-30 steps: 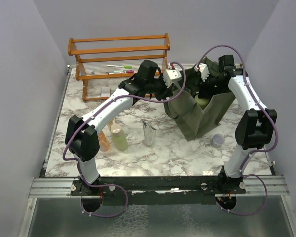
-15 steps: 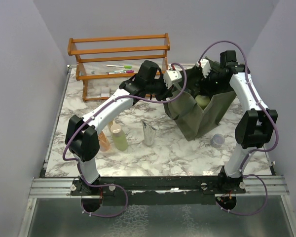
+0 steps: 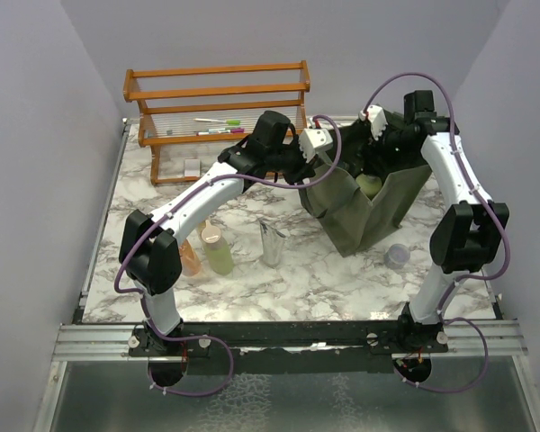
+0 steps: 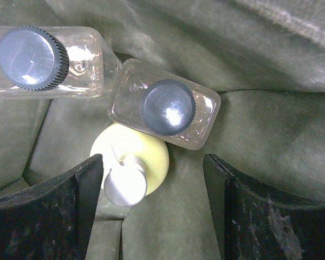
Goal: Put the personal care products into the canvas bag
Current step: Place the care product in the canvas bag.
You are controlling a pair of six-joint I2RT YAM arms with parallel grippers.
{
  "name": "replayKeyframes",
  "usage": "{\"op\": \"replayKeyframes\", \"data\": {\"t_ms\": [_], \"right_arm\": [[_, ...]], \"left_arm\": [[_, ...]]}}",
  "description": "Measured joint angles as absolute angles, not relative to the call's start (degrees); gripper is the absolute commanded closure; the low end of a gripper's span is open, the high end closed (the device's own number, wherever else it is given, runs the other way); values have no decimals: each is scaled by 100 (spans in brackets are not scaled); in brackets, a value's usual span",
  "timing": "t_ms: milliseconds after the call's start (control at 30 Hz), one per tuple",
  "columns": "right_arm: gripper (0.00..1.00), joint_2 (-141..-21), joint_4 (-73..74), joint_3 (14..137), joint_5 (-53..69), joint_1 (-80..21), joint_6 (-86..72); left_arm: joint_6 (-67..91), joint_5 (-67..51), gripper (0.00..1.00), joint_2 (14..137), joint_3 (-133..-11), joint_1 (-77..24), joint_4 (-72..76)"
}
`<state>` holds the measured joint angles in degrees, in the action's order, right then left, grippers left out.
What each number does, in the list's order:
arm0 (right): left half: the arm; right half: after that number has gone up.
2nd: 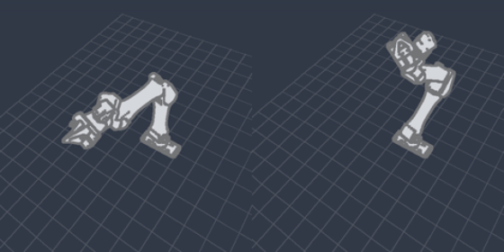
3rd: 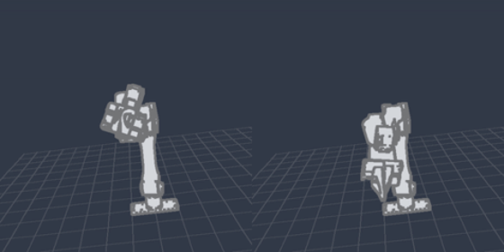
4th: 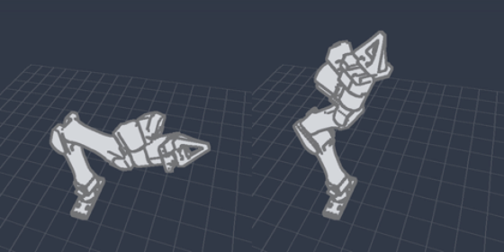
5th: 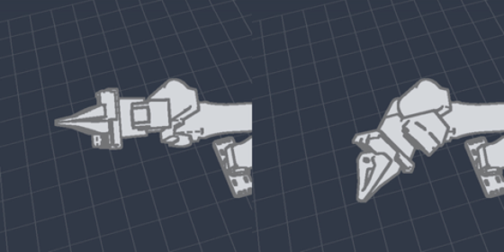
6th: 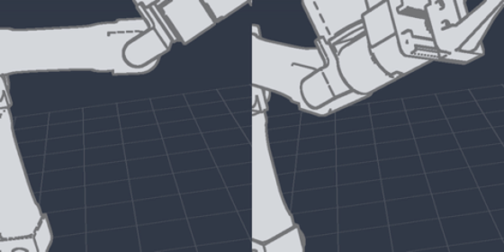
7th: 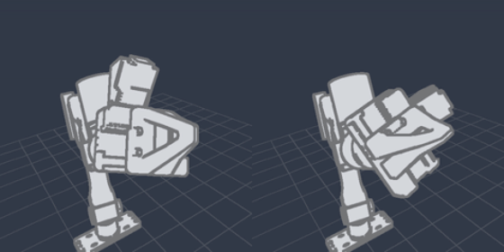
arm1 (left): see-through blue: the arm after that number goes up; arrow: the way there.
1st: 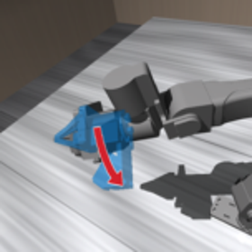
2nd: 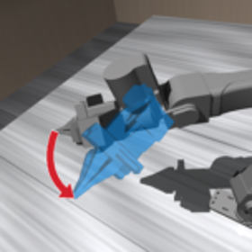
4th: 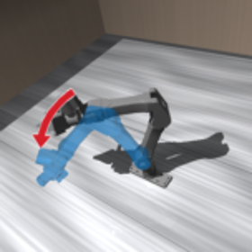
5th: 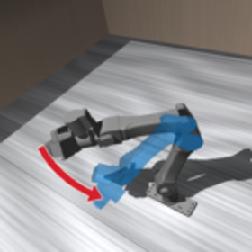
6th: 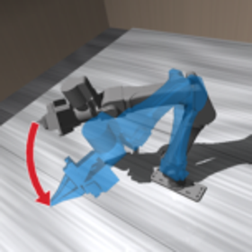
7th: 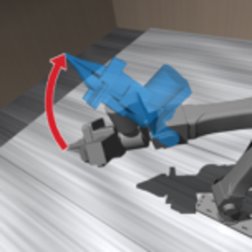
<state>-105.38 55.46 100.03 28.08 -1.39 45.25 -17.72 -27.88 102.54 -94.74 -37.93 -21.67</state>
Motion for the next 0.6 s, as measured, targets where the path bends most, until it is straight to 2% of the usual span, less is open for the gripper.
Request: {"op": "replayKeyframes", "data": {"t_ms": [200,400,533,600], "right_arm": [[20,-10394,5546,10040,2799,-139,4488],[20,-10272,5566,10180,2814,-139,4405],[19,-10228,5596,10396,2908,-139,4305],[19,-10167,5610,10510,2995,-139,4213]], "left_arm": [[-1767,-2775,100,10254,-9480,-3795,-2191],[-1767,-2742,100,10254,-9480,-3800,-2193],[-1765,-2733,94,10245,-9480,-3800,-2196],[-1758,-2729,86,10235,-9489,-3800,-2204]]}}
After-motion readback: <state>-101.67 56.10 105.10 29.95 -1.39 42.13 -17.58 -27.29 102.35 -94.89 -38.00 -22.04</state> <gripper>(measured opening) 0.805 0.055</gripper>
